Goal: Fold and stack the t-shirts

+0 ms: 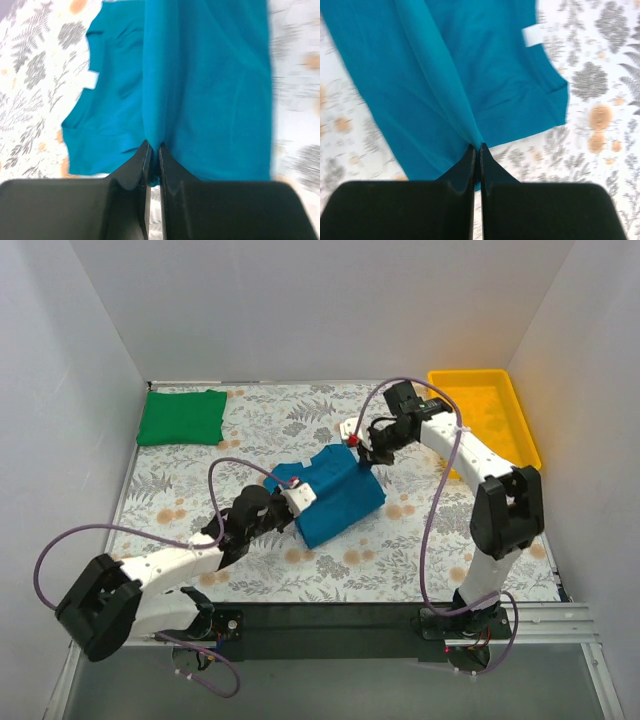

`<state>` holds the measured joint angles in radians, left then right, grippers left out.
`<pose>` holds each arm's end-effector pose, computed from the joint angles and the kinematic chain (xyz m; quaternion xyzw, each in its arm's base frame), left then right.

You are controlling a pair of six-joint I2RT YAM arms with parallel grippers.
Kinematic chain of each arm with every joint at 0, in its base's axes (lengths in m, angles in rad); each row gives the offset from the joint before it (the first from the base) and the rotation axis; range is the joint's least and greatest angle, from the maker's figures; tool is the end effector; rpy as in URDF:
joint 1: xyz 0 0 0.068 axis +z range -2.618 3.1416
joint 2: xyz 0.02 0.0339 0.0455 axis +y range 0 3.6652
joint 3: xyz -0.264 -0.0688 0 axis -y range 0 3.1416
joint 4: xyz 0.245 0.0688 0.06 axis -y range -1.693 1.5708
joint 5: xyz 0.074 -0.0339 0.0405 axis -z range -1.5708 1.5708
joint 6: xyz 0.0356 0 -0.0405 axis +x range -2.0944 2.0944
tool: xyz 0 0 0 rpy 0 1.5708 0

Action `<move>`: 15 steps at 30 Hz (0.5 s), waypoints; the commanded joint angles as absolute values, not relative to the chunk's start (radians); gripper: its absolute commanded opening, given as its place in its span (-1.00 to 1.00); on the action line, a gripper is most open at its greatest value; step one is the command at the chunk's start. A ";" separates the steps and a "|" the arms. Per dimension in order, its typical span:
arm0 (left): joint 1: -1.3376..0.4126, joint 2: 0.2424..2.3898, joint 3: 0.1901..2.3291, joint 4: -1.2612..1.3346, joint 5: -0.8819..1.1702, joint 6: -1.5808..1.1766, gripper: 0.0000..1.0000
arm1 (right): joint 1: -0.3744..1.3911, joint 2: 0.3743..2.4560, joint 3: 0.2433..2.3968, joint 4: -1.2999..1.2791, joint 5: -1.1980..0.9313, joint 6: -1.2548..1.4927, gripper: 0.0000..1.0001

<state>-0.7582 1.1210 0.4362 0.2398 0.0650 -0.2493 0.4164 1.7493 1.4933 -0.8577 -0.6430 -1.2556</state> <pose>0.1667 -0.1611 0.1956 0.2295 0.8137 -0.2815 0.4538 0.3246 0.1669 0.2773 -0.7336 0.5664 0.1935 0.3217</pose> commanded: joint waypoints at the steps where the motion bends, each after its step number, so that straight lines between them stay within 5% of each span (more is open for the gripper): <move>1: -0.620 1.268 0.526 0.357 0.167 -0.204 -1.00 | 0.419 1.891 1.704 -0.812 -0.646 -1.089 -0.97; 7: -0.494 1.423 0.610 0.436 0.135 -0.209 -1.00 | 0.423 2.143 1.969 -0.735 -0.609 -0.899 -0.97; 15: -0.443 1.488 0.653 0.460 0.117 -0.225 -1.00 | 0.440 2.236 1.997 -0.563 -0.563 -0.773 -0.97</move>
<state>-0.4534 1.4830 0.6205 0.4294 0.1207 -0.2245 0.4328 2.2326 1.9423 -0.6613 -0.5808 -0.8627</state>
